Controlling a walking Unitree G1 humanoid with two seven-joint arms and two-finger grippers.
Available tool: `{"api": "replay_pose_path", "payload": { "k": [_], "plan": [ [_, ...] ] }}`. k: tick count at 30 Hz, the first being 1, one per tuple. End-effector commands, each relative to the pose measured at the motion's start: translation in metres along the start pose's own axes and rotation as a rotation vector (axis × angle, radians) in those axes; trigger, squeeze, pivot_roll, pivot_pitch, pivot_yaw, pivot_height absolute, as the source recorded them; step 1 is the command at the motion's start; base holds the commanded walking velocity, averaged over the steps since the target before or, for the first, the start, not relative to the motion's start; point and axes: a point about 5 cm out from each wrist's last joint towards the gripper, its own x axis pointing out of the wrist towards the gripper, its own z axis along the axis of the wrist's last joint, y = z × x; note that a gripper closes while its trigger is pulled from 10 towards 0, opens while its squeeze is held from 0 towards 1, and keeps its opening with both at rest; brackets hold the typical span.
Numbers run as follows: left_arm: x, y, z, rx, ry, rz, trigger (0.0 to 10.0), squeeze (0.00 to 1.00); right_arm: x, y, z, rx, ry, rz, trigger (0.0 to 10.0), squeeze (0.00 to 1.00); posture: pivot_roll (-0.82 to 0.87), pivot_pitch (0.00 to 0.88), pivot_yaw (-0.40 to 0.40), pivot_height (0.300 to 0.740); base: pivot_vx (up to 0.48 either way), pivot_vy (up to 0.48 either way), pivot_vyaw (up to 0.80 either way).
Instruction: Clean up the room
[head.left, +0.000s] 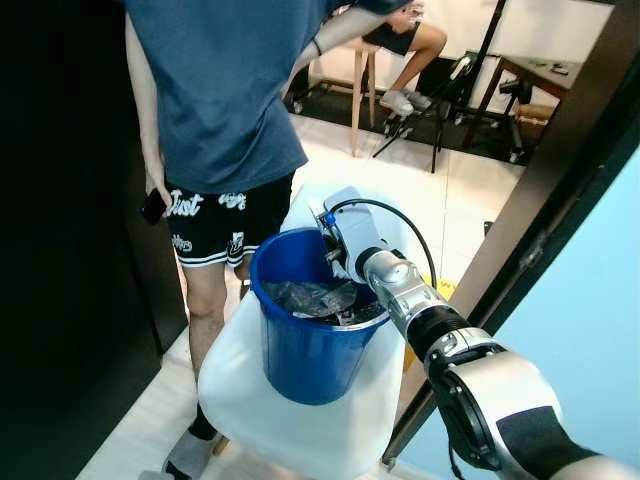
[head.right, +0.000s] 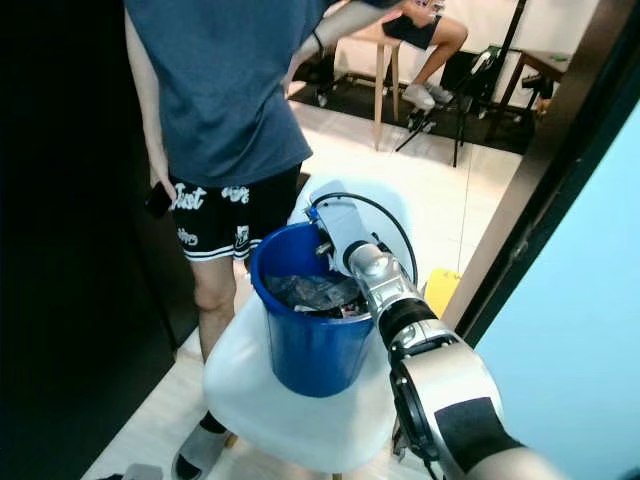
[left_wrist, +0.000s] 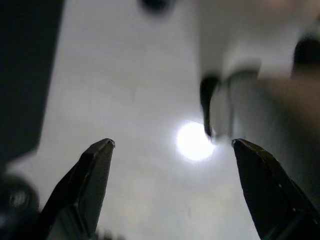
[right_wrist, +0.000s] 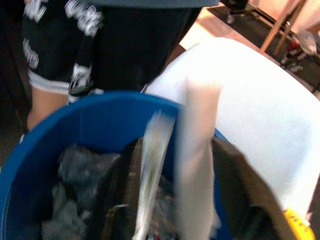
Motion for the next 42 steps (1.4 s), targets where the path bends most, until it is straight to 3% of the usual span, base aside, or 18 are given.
{"api": "replay_pose_path", "payload": {
  "k": [1, 11, 12, 14, 15, 16, 17, 18, 19, 20, 21, 22, 23, 25, 31, 34, 38, 42],
  "plan": [
    [-0.006, -0.022, -0.025, 0.008, 0.092, -0.077, 10.0, 0.00, 0.002, -0.002, 0.009, 0.015, -0.030, -0.030, 10.0, 1.00, 0.13, 0.130, -0.142, 0.740, 0.000, 0.000, 0.00],
    [0.001, -0.019, 0.004, -0.024, 0.013, -0.066, 10.0, 0.00, -0.001, -0.015, 0.006, -0.044, -0.045, -0.100, 10.0, 1.00, 0.11, 0.094, -0.137, 0.740, 0.000, 0.000, 0.00],
    [0.002, -0.019, 0.009, -0.031, 0.002, -0.064, 10.0, 0.00, -0.004, -0.015, -0.006, 0.027, -0.030, -0.058, 10.0, 0.69, 0.10, 0.082, -0.133, 0.740, 0.000, 0.000, 0.00],
    [0.004, -0.018, 0.015, -0.038, -0.009, -0.059, 10.0, 0.00, -0.008, -0.015, -0.020, 0.111, -0.017, -0.017, 10.0, 0.69, 0.10, 0.079, -0.132, 0.740, 0.000, 0.000, 0.00],
    [0.004, -0.017, 0.017, -0.038, -0.011, -0.060, 10.0, 0.00, -0.011, -0.013, -0.027, 0.231, -0.023, 0.034, 10.0, 0.00, 0.08, 0.062, -0.123, 0.740, 0.000, 0.000, 0.00],
    [0.005, -0.017, 0.018, -0.038, -0.012, -0.060, 10.0, 0.00, -0.015, -0.012, -0.036, 0.356, -0.039, 0.086, 10.0, 0.00, 0.08, 0.062, -0.123, 0.740, 0.000, 0.000, 0.00],
    [0.005, -0.017, 0.018, -0.038, -0.012, -0.060, 10.0, 0.00, -0.015, -0.012, -0.036, 0.356, -0.039, 0.086, 10.0, 0.00, 0.08, 0.062, -0.123, 0.740, 0.000, 0.000, 0.00],
    [0.005, -0.016, 0.020, -0.038, -0.009, -0.055, 10.0, 0.00, -0.022, -0.010, -0.050, 0.487, -0.055, 0.172, 10.0, 0.00, 0.07, 0.045, -0.115, 0.740, 0.000, 0.000, 0.00],
    [0.005, -0.016, 0.020, -0.038, -0.009, -0.055, 10.0, 0.00, -0.022, -0.010, -0.050, 0.487, -0.055, 0.172, 10.0, 0.00, 0.07, 0.045, -0.115, 0.740, 0.000, 0.000, 0.00],
    [0.005, -0.015, 0.021, -0.037, -0.006, -0.050, 10.0, 0.00, -0.027, -0.009, -0.058, 0.568, -0.073, 0.226, 10.0, 0.00, 0.06, 0.040, -0.112, 0.740, 0.000, 0.000, 0.00],
    [0.005, -0.015, 0.021, -0.037, -0.006, -0.050, 10.0, 0.00, -0.027, -0.009, -0.058, 0.568, -0.073, 0.226, 10.0, 0.00, 0.06, 0.040, -0.112, 0.740, 0.000, 0.000, 0.00],
    [0.006, -0.013, 0.022, -0.024, 0.000, -0.051, 10.0, 0.00, -0.038, -0.008, -0.075, 0.679, -0.092, 0.310, 10.0, 0.00, 0.04, 0.018, -0.093, 0.740, 0.000, 0.000, 0.00],
    [0.006, -0.013, 0.022, -0.024, 0.000, -0.051, 10.0, 0.00, -0.038, -0.008, -0.075, 0.679, -0.092, 0.310, 10.0, 0.00, 0.04, 0.018, -0.093, 0.740, 0.000, 0.000, 0.00],
    [0.007, -0.005, 0.027, 0.022, -0.001, -0.016, 10.0, 0.00, -0.064, -0.004, -0.109, 0.777, -0.097, 0.460, 10.0, 0.00, 0.01, 0.000, -0.062, 0.740, -0.122, 0.000, 0.00],
    [0.010, 0.018, 0.047, 0.118, -0.044, 0.109, 10.0, 0.00, -0.105, 0.010, -0.163, 0.736, 0.082, 0.610, 10.0, 0.00, 0.00, 0.000, -0.040, 0.740, -0.249, 0.000, 0.00],
    [0.011, 0.029, 0.062, 0.128, -0.076, 0.155, 10.0, 0.00, -0.119, 0.002, -0.190, 0.691, 0.241, 0.467, 10.0, 0.00, -0.01, 0.000, -0.038, 0.740, -0.254, 0.000, 0.00],
    [0.011, 0.030, 0.067, 0.122, -0.084, 0.160, 10.0, 0.00, -0.125, -0.004, -0.198, 0.700, 0.275, 0.388, 10.0, 0.00, -0.01, 0.000, -0.038, 0.740, -0.253, 0.000, 0.00],
    [0.012, 0.023, 0.072, 0.110, -0.094, 0.147, 10.0, 0.00, -0.129, -0.016, -0.197, 0.801, 0.200, 0.332, 10.0, 0.00, -0.01, 0.000, -0.040, 0.740, -0.250, 0.000, 0.00]
  ]
}}
